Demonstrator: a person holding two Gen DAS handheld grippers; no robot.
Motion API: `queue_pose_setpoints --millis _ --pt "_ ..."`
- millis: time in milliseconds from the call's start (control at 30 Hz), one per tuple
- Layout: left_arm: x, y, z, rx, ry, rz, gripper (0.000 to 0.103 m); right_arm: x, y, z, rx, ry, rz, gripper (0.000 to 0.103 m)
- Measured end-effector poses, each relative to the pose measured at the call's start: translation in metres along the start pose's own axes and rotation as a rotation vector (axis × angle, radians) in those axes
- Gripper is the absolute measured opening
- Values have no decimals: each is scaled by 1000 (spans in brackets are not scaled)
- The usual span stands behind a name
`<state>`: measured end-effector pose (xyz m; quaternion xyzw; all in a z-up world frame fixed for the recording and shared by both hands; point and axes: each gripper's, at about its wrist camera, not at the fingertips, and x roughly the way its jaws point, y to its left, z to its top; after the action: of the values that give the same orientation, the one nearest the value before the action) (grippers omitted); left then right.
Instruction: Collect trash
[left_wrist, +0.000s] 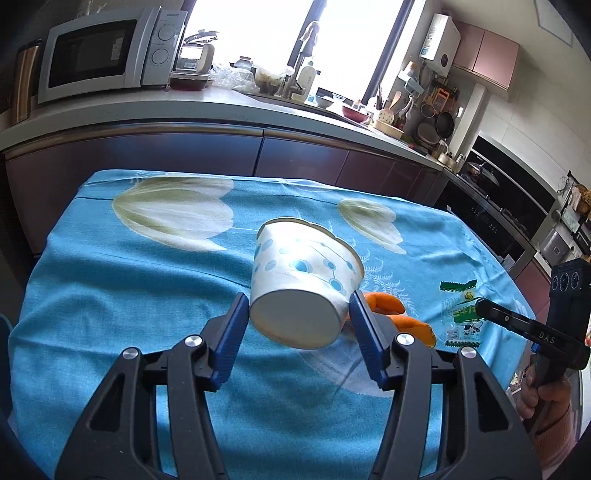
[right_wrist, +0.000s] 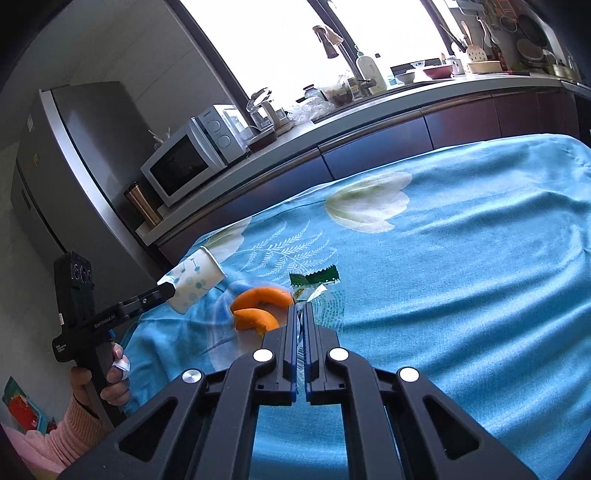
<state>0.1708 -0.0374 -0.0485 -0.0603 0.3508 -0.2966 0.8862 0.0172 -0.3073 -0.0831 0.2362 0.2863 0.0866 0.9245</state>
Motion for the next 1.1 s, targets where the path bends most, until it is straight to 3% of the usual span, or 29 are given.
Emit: queue_pose_setpoints --millis 400,1100 --pt "-67 24 -22 -51 -73 19 56 19 51 3 -86 23 136 2" --pt "-180 94 -86 -211 -165 183 56 91 157 -1 -225 166 367 2"
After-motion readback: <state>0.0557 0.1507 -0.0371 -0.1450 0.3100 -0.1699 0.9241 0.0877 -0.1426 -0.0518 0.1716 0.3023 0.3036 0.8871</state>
